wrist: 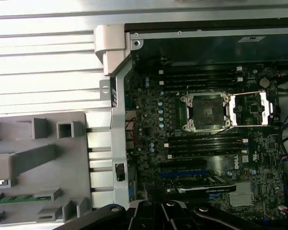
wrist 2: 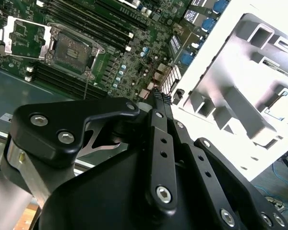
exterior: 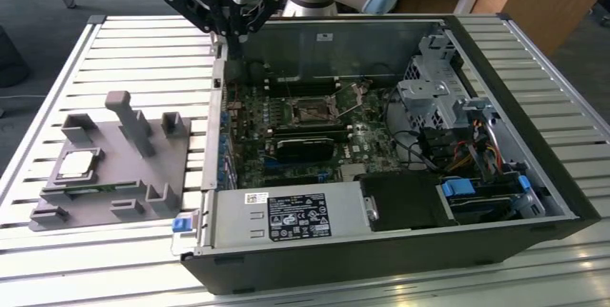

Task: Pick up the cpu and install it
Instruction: 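Reach for the cpu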

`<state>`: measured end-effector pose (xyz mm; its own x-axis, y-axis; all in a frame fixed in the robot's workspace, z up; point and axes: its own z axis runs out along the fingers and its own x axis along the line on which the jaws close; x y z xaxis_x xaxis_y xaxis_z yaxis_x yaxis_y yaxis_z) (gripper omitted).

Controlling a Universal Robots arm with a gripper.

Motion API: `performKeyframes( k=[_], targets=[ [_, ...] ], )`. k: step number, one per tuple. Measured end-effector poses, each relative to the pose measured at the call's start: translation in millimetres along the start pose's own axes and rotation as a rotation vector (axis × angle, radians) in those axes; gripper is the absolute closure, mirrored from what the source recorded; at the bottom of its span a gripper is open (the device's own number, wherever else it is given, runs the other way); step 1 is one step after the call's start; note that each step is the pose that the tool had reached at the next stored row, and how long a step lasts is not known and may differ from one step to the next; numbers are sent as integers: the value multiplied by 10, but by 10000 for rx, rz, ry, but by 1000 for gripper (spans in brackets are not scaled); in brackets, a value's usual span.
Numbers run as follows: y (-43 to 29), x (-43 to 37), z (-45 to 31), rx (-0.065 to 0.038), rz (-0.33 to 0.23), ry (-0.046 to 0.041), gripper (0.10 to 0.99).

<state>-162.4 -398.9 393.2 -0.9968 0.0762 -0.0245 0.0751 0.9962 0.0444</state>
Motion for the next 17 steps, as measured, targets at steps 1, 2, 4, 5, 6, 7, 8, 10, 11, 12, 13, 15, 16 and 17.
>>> performKeyframes(
  k=[1,2,4,5,6,7,8,10,11,12,13,15,16,17],
  targets=[
    [0,4,0,1,0,0,980],
    [-1,9,0,0,0,0,980],
    [-1,17,-1,0,0,0,980],
    [-2,21,-1,0,0,0,980],
    [-2,26,-1,0,0,0,980],
    [-2,31,-1,0,0,0,980],
    [-3,35,-1,0,0,0,980],
    [-3,43,-1,1,0,0,980],
    [-3,46,-2,1,0,1,980],
    [-4,51,-1,0,0,0,980],
    [-4,54,-1,0,1,0,980],
    [-5,62,-2,1,0,0,980],
    [-5,65,-2,0,0,1,980],
    [-5,69,-2,1,0,0,980]
  ],
)
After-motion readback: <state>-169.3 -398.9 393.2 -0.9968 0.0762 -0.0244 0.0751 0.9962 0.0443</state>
